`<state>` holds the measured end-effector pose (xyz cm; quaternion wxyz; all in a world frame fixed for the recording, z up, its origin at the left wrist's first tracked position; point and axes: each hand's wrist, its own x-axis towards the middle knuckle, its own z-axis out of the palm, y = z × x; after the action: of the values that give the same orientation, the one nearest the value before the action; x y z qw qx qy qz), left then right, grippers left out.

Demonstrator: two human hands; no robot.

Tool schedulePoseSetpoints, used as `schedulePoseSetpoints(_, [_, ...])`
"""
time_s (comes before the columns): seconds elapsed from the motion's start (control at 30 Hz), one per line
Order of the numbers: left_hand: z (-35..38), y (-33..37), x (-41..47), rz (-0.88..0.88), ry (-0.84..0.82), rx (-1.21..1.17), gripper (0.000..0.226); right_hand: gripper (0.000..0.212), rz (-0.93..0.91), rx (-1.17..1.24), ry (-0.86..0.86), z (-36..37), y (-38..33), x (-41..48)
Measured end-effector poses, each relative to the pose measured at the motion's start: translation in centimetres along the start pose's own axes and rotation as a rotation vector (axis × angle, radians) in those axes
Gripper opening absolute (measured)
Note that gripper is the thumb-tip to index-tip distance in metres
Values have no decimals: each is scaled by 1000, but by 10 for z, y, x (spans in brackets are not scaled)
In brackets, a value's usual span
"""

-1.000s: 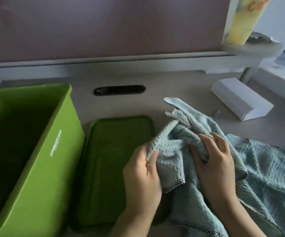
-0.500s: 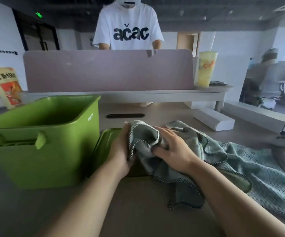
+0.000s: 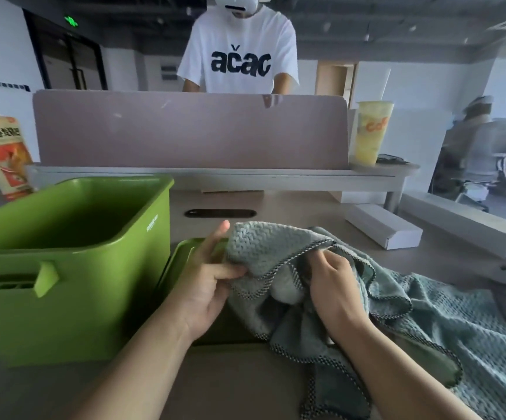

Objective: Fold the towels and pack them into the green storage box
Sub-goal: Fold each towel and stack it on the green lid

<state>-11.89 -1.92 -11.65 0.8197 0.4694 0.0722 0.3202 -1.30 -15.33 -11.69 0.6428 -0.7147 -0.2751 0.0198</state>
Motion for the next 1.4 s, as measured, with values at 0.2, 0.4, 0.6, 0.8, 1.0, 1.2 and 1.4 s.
schedulePoseSetpoints(0.2, [-5,-9,6,54,37,212,26,53,49,236,55,-2,-2,7])
schedulePoseSetpoints(0.4, [21,4,5,28,344,425,56,33,-45,207,151,-9,-24,8])
schedulePoseSetpoints(0.6, [60,55,35,-115,455,205,72,17,-88,289,187,-15,-69,55])
schedulePoseSetpoints(0.8, [73,85,58,-61,130,189,41,36,-75,397,89,-20,-100,91])
schedulePoseSetpoints(1.0, [84,67,88,28,207,476,20,30,-223,147,73,-46,-104,100])
schedulePoseSetpoints(1.2, [99,33,108,374,312,923,14,21,-230,211,240,-68,-104,107])
schedulePoseSetpoints(1.4, [90,2,116,186,105,1319,7,32,-145,745,360,-98,-114,100])
